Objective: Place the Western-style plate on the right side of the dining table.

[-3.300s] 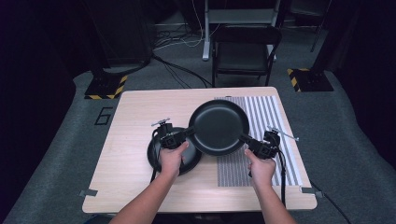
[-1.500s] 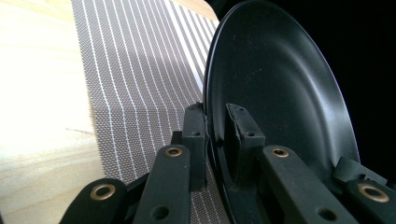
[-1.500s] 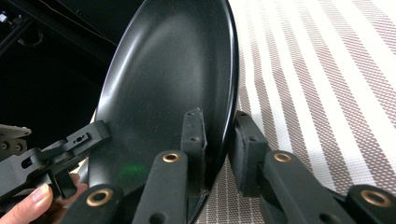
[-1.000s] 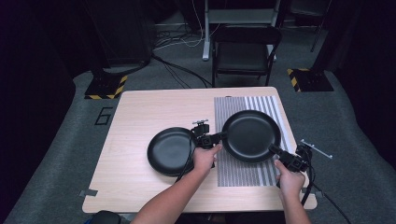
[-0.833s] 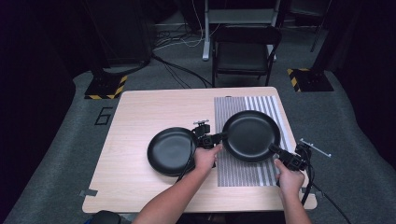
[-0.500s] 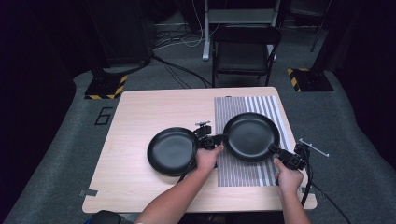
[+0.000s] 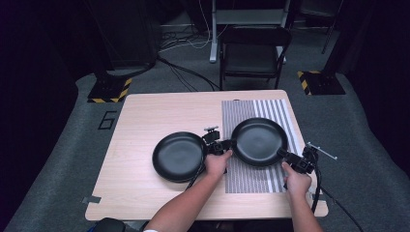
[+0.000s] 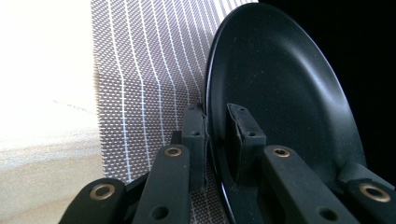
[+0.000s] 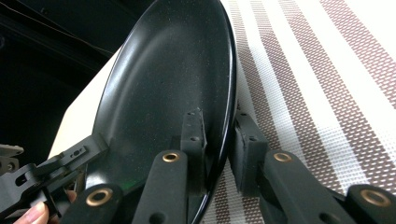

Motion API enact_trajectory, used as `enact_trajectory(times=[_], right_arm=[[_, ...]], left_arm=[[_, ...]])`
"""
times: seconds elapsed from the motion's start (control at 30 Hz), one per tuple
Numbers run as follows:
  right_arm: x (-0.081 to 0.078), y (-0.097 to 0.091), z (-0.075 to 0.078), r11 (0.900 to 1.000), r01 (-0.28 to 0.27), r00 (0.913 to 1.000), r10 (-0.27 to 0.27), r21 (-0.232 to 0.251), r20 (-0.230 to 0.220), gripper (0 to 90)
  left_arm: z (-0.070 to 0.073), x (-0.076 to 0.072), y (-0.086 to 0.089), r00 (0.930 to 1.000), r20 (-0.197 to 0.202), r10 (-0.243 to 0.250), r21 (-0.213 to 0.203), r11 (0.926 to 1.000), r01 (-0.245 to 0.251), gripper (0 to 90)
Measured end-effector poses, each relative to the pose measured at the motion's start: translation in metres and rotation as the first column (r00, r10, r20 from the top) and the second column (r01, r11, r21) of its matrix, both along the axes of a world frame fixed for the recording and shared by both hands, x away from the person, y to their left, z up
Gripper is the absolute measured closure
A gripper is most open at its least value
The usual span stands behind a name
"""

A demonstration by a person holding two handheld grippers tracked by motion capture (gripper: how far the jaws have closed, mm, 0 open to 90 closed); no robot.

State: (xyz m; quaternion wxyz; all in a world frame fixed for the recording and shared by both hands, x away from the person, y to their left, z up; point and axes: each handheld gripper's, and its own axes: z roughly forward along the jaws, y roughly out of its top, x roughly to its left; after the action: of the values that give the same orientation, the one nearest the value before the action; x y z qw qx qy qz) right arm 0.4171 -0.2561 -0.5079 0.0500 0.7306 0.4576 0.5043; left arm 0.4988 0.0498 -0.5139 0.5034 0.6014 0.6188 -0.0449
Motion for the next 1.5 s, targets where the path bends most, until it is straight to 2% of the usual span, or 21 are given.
enact_trajectory(times=[0.23,0.57,0.93,1.07,1.5], right_arm=[[0.006,-0.002,-0.002,1.0,0.005,0.9999,-0.005,0.002,-0.009,76.7],[0.017,0.0,-0.006,1.0,0.003,0.9996,-0.003,-0.004,-0.029,76.3],[0.023,0.0,-0.012,0.9995,0.032,0.9986,-0.031,0.004,-0.043,76.1],[0.026,-0.001,-0.015,0.9993,0.036,0.9978,-0.036,0.003,-0.056,75.9],[0.032,-0.001,-0.021,0.9991,0.041,0.9963,-0.04,0.01,-0.076,75.0]], left_arm=[[0.0,0.005,-0.002,1.0,0.006,0.006,0.012,0.9999,-0.006,78.3],[-0.005,0.011,-0.002,0.9997,-0.008,0.023,0.024,0.9995,-0.022,78.0],[-0.009,0.013,-0.005,0.9992,-0.02,0.034,0.033,0.9989,-0.034,77.8],[-0.012,0.014,-0.007,0.9988,-0.028,0.04,0.049,0.998,-0.039,77.4],[-0.014,0.014,-0.01,0.9988,-0.015,0.047,0.08,0.9957,-0.046,77.2]])
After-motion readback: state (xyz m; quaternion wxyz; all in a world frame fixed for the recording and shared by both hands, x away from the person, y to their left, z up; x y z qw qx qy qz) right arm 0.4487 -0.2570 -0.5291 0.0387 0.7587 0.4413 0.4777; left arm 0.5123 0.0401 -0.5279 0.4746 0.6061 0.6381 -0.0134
